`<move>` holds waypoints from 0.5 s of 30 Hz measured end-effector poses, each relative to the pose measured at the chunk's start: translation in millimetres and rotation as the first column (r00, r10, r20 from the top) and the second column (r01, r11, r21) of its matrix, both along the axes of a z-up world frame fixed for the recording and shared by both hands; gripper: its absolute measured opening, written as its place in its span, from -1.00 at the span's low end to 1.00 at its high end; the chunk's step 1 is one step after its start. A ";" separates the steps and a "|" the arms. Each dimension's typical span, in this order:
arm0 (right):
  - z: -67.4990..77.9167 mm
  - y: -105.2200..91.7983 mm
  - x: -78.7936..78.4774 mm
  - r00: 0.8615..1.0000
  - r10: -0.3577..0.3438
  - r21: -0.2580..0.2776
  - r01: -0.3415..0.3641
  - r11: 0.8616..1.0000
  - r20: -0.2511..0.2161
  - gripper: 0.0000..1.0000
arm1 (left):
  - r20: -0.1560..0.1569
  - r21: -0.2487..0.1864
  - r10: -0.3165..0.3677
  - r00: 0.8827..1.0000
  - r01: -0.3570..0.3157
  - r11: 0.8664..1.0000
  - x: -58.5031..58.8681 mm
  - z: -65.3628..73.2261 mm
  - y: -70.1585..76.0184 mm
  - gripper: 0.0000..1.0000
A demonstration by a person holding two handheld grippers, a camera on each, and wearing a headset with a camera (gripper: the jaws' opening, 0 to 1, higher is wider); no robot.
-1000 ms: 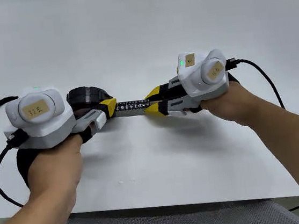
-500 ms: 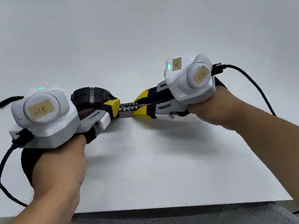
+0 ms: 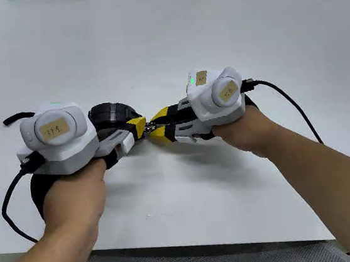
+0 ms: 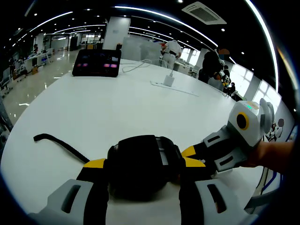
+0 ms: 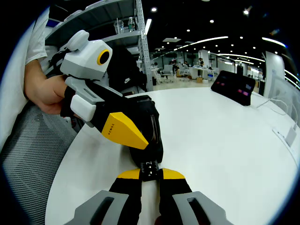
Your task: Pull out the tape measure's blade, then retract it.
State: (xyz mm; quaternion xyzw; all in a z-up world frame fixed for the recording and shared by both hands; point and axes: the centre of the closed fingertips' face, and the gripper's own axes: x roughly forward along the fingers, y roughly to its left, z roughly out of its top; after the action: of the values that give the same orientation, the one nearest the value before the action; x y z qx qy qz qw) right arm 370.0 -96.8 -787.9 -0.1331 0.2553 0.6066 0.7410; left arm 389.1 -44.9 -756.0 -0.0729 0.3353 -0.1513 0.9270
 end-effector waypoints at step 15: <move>1.3 6.6 -1.2 1.000 0.003 0.006 -0.003 1.000 0.004 -0.79 | 0.000 -0.001 0.002 1.000 -0.002 1.000 0.8 -0.3 -0.1 0.13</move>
State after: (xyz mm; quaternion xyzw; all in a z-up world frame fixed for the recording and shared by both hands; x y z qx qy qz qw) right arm 368.8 -90.2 -786.6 -0.1324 0.2521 0.6081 0.7411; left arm 389.9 -45.1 -756.2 -0.0737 0.3352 -0.1507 0.9271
